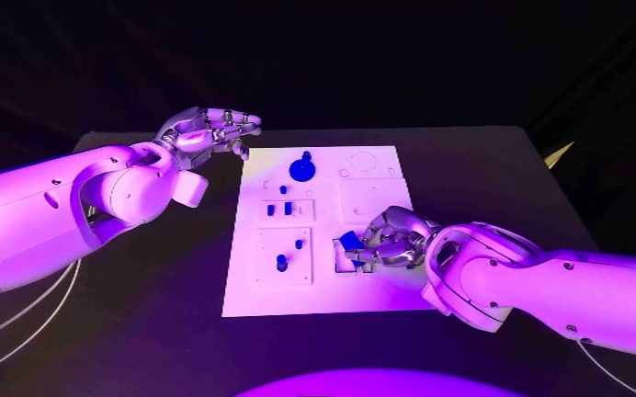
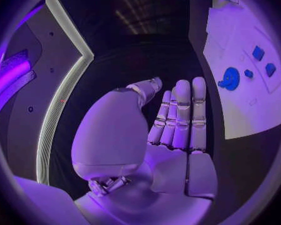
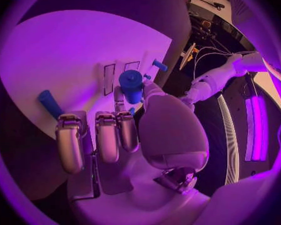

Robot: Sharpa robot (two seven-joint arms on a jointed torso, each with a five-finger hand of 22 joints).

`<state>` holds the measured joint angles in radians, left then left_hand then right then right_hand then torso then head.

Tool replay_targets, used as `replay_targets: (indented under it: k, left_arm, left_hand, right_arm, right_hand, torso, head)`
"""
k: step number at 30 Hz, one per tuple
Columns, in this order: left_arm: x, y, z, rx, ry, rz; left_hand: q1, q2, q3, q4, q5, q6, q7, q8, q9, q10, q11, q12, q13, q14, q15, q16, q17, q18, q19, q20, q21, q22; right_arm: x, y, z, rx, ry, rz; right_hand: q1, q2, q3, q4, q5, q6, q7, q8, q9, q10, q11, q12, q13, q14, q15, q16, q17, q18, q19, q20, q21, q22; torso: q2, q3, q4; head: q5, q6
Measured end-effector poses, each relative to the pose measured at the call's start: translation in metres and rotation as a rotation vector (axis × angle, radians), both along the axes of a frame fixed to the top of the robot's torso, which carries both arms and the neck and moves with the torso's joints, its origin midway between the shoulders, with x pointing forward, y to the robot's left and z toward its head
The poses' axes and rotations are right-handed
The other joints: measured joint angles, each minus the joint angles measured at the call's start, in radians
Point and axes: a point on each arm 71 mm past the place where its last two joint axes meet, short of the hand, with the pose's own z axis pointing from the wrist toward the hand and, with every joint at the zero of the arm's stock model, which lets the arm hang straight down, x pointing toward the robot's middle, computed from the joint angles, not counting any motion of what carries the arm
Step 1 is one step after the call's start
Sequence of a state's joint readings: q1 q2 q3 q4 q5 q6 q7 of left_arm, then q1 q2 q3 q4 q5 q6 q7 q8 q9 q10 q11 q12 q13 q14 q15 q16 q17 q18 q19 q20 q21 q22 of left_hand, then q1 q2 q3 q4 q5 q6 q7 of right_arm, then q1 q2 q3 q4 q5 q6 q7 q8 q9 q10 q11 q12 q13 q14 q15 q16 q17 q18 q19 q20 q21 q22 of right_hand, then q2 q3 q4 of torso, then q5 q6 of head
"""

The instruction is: Assemble the parts on the task board

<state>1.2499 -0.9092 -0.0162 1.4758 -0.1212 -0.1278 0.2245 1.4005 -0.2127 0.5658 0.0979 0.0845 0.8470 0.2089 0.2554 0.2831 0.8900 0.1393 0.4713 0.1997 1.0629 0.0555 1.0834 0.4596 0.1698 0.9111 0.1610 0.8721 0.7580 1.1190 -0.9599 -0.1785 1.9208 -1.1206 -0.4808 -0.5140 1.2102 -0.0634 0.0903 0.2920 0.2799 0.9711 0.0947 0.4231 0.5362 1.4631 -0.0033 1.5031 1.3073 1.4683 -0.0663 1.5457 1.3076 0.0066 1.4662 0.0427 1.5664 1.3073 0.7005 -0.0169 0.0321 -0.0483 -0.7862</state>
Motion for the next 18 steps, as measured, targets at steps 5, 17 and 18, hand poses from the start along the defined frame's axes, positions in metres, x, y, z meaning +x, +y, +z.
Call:
replay_targets:
  k: [5, 17, 18]
  left_arm:
    - [-0.0001, 0.0, -0.0002, 0.0, 0.001, 0.0]
    - [-0.0001, 0.0001, -0.0002, 0.0, 0.001, -0.001]
    - [-0.0001, 0.0001, -0.0002, 0.0, 0.001, -0.001]
  left_hand:
    - [0.0, 0.0, 0.0, 0.0, 0.0, 0.0, 0.0, 0.0, 0.0, 0.0, 0.0, 0.0, 0.0, 0.0, 0.0, 0.0, 0.0, 0.0, 0.0, 0.0, 0.0, 0.0]
    - [0.0, 0.0, 0.0, 0.0, 0.0, 0.0, 0.0, 0.0, 0.0, 0.0, 0.0, 0.0, -0.002, 0.0, 0.0, 0.0, 0.0, 0.0, 0.0, 0.0, 0.0, -0.001]
    - [0.0, 0.0, 0.0, 0.0, 0.0, 0.0, 0.0, 0.0, 0.0, 0.0, 0.0, 0.0, -0.002, 0.0, 0.0, 0.0, -0.001, 0.0, 0.0, 0.0, 0.0, -0.001]
  right_arm:
    - [0.0007, 0.0025, -0.0039, -0.004, 0.021, 0.004]
    - [0.0028, 0.0049, -0.006, -0.008, 0.037, 0.0]
    - [0.0029, 0.0051, -0.0061, -0.008, 0.037, 0.0]
  right_hand:
    - [-0.006, -0.001, 0.002, -0.001, -0.005, 0.001, 0.001, 0.0, 0.0, 0.0, 0.0, 0.0, 0.001, 0.0, 0.0, 0.0, 0.0, 0.0, -0.003, -0.003, 0.0, 0.0]
    - [-0.044, -0.012, 0.002, -0.001, -0.017, 0.009, 0.001, 0.003, 0.006, 0.004, -0.004, 0.0, 0.001, -0.004, -0.004, 0.0, 0.0, 0.0, 0.0, -0.007, 0.0, 0.0]
    - [-0.049, -0.012, 0.002, -0.001, -0.019, 0.01, 0.001, 0.005, 0.006, 0.004, -0.004, 0.0, 0.001, -0.004, -0.004, 0.0, 0.0, 0.0, 0.0, -0.007, 0.0, 0.0]
  torso:
    - [0.0, 0.0, -0.0005]
    - [0.0, 0.0012, -0.0017]
    - [0.0, 0.0012, -0.0016]
  head:
    - [-0.005, -0.004]
    - [-0.003, -0.007]
    - [-0.003, -0.007]
